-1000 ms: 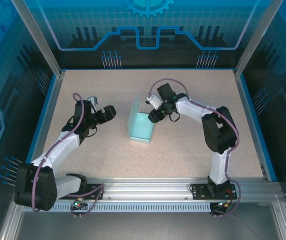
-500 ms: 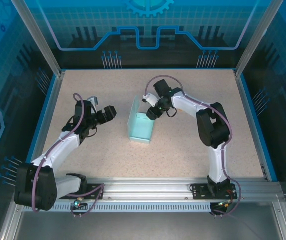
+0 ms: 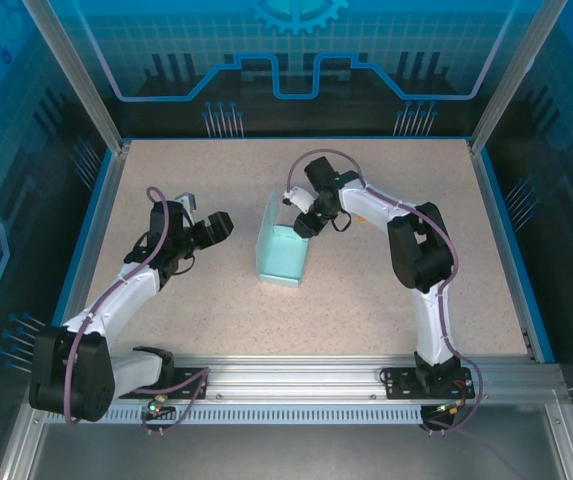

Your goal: Fold the paper box

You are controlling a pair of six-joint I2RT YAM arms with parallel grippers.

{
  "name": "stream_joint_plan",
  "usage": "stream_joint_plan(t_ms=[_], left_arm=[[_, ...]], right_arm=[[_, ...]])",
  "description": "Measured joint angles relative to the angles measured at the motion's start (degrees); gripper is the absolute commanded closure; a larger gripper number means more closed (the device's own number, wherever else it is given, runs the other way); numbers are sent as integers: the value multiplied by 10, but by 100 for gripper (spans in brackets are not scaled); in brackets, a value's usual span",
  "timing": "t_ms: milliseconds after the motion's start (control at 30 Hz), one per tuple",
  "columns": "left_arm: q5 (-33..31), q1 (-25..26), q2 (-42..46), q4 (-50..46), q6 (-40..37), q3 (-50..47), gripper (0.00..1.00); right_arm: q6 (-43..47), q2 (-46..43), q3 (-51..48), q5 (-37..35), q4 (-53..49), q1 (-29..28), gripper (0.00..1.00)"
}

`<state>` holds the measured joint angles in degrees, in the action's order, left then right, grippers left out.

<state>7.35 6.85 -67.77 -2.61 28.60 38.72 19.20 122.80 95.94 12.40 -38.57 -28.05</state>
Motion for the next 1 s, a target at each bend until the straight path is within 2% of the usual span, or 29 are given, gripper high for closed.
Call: stream_joint_plan(t_ms=[567, 1000], left_arm=[[5, 0, 0, 3, 0, -3, 7], [10, 0, 0, 4, 0, -7, 7]], right_arm=[[7, 12, 14, -16, -17, -1, 79], [10, 25, 24, -44, -22, -13, 86]])
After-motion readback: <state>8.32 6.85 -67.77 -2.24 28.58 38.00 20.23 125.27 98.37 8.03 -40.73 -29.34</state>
